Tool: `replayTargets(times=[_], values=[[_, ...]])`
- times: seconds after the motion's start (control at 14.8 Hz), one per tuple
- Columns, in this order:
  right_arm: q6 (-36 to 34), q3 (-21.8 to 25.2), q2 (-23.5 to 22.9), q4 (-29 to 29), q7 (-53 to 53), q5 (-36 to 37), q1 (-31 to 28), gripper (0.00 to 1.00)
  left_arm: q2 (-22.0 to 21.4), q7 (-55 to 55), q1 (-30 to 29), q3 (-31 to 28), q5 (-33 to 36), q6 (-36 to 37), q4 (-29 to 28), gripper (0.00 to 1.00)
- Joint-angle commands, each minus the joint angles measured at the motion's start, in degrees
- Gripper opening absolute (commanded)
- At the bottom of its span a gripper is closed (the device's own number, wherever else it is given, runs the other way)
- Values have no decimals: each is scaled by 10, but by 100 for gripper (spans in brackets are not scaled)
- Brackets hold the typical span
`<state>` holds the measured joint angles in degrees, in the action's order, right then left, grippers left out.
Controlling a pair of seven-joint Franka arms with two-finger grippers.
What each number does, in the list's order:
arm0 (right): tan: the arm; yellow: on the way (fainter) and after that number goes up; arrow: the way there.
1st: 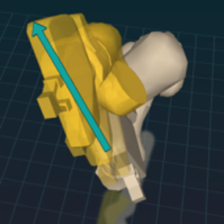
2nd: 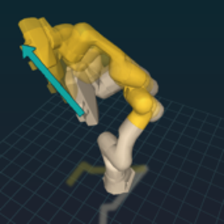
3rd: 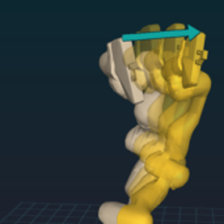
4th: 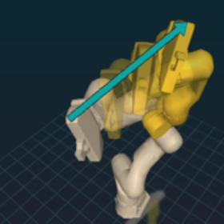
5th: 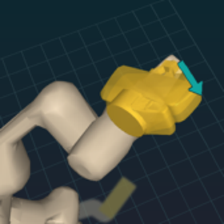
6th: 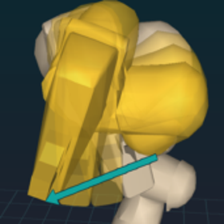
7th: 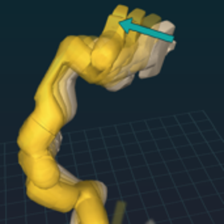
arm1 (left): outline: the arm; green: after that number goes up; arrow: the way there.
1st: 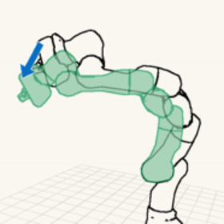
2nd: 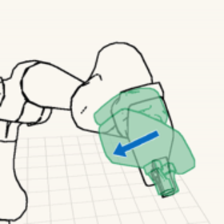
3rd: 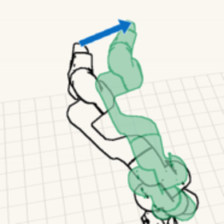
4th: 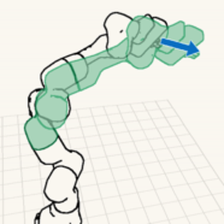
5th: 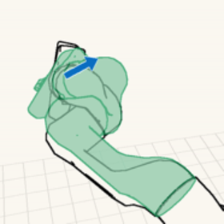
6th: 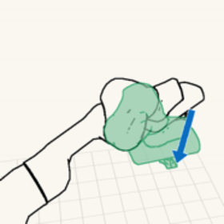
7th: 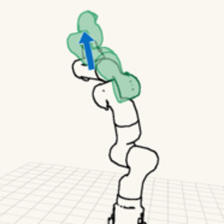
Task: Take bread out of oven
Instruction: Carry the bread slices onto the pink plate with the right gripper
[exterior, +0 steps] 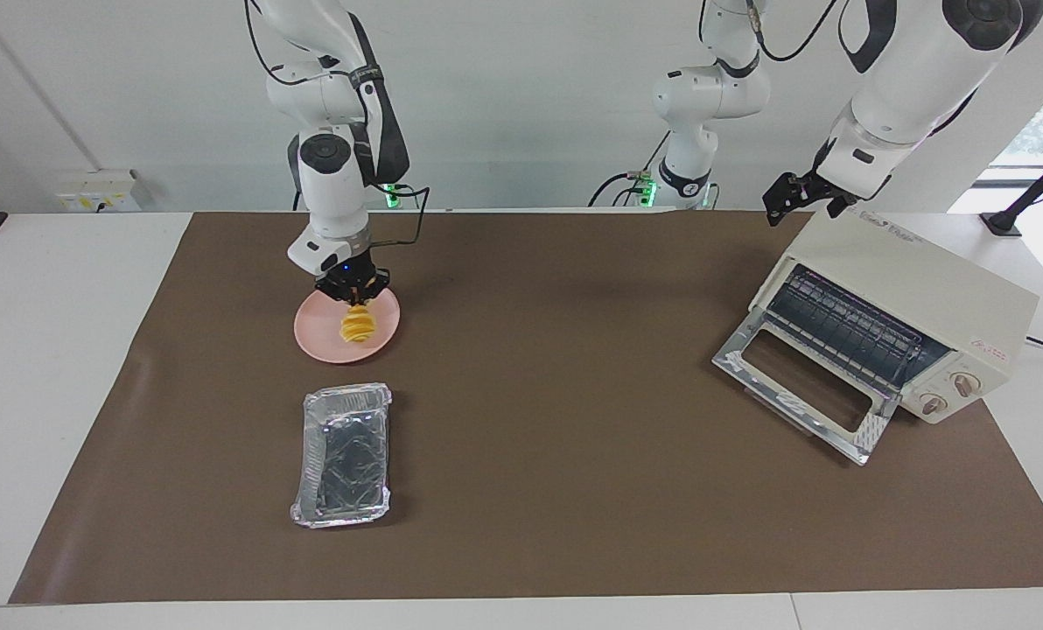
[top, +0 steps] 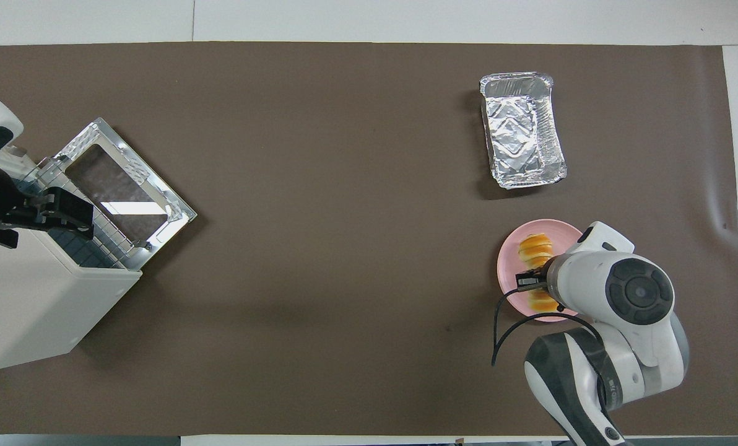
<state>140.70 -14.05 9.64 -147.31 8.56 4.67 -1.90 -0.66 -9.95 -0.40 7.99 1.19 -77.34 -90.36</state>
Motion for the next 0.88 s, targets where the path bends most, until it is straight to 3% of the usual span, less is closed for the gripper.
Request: replayTargets(times=[0.0, 0.2, 0.27, 0.34, 0.54, 0.81], values=[[30, -2, 20, -34, -22, -21, -6, 0, -15, 5, -7, 1, -9, -4, -17, 100], [35, -2, 18, -35, -32, -21, -8, 0, -15, 5, -7, 1, -9, -4, -17, 100], [35, -2, 17, -34, -33, -21, -8, 56, -15, 5, -7, 1, -9, -4, -17, 100], [31, -2, 15, -30, -32, -21, -8, 100, -15, 4, -7, 1, -9, -4, -17, 100], [-3, -2, 13, 4, -34, -21, -7, 100, -15, 5, -7, 1, -9, -4, -17, 100], [-127, -1, -13, 132, -35, -21, -20, 100, -15, 5, -7, 1, -9, -4, -17, 100]])
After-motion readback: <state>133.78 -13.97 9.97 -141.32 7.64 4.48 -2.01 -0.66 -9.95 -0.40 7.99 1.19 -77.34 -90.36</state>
